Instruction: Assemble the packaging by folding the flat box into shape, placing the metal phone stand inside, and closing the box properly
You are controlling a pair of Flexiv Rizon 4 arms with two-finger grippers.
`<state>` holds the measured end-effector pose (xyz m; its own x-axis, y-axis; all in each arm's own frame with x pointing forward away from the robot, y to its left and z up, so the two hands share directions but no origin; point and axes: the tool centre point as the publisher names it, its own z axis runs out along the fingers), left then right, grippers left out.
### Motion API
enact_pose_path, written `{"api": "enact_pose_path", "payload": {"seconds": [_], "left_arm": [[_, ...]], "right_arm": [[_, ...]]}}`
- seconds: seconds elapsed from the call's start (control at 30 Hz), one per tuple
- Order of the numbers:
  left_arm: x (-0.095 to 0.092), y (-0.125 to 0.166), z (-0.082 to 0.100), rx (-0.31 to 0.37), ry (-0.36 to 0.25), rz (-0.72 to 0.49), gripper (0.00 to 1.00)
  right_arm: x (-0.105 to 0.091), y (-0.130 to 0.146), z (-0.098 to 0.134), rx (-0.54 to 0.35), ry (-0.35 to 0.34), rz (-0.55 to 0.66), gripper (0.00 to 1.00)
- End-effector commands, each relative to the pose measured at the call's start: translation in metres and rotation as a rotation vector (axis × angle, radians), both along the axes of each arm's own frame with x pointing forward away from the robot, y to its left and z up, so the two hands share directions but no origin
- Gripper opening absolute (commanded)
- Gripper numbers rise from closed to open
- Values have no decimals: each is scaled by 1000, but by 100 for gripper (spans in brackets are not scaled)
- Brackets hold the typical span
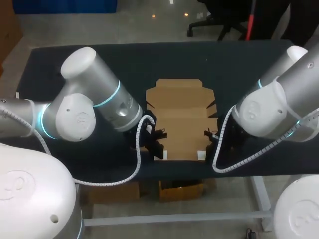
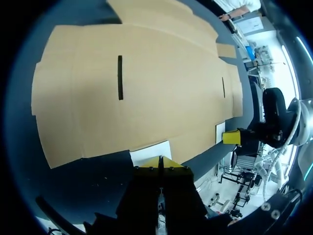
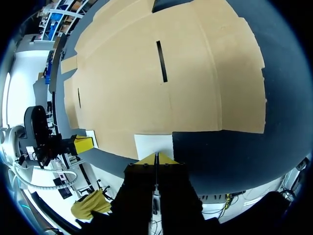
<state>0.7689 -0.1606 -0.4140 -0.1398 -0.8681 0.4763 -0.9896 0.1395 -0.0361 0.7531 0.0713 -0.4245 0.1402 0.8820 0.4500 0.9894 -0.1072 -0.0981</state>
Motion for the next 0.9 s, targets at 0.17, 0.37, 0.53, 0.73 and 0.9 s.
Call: {"api": "enact_pose_path", "payload": {"seconds": [0.17,0.37,0.53,0.73,0.9], "left_arm": [[-16,5,7,28,-51,35,0],[-18,13,20,8,-46,22,0],[-19,22,32,-10,-57,34,0],[-16,32,38,-31,-36,29,0],[-17,41,44,-31,-39,40,0]], "right_arm": [[-4,-9,12,65,-45,-9,0],[-4,-23,25,184,-80,16,0],[-4,-36,30,259,-89,29,0],[-4,-51,31,328,-94,35,0],[-3,-61,33,361,-89,38,0]]}}
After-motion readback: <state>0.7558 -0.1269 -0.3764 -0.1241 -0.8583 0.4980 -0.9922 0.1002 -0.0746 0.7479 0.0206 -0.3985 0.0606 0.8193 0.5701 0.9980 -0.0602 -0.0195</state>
